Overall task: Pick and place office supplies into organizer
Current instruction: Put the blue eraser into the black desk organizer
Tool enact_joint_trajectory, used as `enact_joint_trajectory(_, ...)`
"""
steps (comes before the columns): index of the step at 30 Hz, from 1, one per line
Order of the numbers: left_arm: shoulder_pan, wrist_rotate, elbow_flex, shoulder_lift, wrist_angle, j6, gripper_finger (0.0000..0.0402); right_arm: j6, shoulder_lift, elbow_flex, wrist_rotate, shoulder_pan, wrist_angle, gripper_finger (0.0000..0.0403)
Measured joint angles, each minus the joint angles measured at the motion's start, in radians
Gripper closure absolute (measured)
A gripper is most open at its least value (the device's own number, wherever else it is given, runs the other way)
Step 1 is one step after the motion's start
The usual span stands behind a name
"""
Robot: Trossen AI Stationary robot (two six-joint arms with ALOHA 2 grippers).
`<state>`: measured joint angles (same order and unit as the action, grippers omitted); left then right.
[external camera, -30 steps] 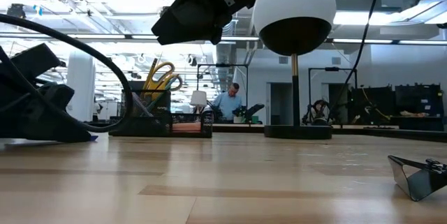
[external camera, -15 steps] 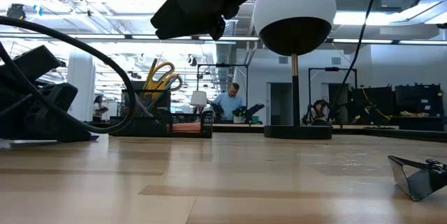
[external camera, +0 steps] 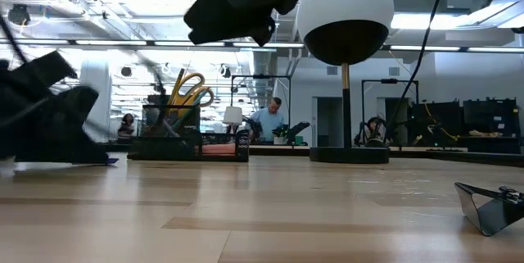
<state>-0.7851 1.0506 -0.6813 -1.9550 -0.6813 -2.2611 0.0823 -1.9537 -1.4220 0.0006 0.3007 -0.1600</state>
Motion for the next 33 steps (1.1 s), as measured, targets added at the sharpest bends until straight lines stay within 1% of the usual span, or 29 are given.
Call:
enact_joint_trajectory(2,0.009,0.008,-0.003,0.048,-0.004,-0.001,0.0359,0.013,0.000,0.000,0.000,0.003,-0.017,0.0275)
enact_joint_trajectory(4,0.024,0.034,-0.005,0.100,-0.018,0.045,0.0359,0.032,0.000,0.000,0.000,0.006,-0.024,0.0275)
enact_joint_trajectory(9,0.113,0.073,-0.005,0.204,-0.022,0.261,0.0359,0.033,0.000,0.000,0.000,0.006,-0.027,0.0275)
enact_joint_trajectory(15,0.293,0.069,-0.003,0.281,-0.019,0.524,0.0359,0.033,0.000,0.000,0.000,0.007,-0.027,0.0275)
enact_joint_trajectory(19,0.427,0.014,-0.003,0.310,0.034,0.724,0.0360,0.032,0.000,0.000,0.000,0.007,-0.027,0.0276)
enact_joint_trajectory(23,0.544,-0.025,-0.003,0.329,0.146,0.952,0.0360,0.023,0.000,0.000,0.000,0.007,-0.036,0.0276)
enact_joint_trajectory(27,0.644,-0.144,-0.003,0.334,0.279,1.155,0.0360,0.022,0.000,0.001,0.000,0.005,-0.055,0.0276)
enact_joint_trajectory(29,0.687,-0.186,-0.004,0.334,0.321,1.213,0.0360,0.022,0.000,0.001,0.000,0.005,-0.063,0.0276)
enact_joint_trajectory(31,0.721,-0.221,-0.005,0.335,0.348,1.235,0.0357,0.022,0.000,0.001,0.000,0.005,-0.072,0.0276)
enact_joint_trajectory(33,0.744,-0.243,-0.005,0.335,0.362,1.246,0.0336,0.022,-0.001,0.001,0.000,0.005,-0.075,0.0276)
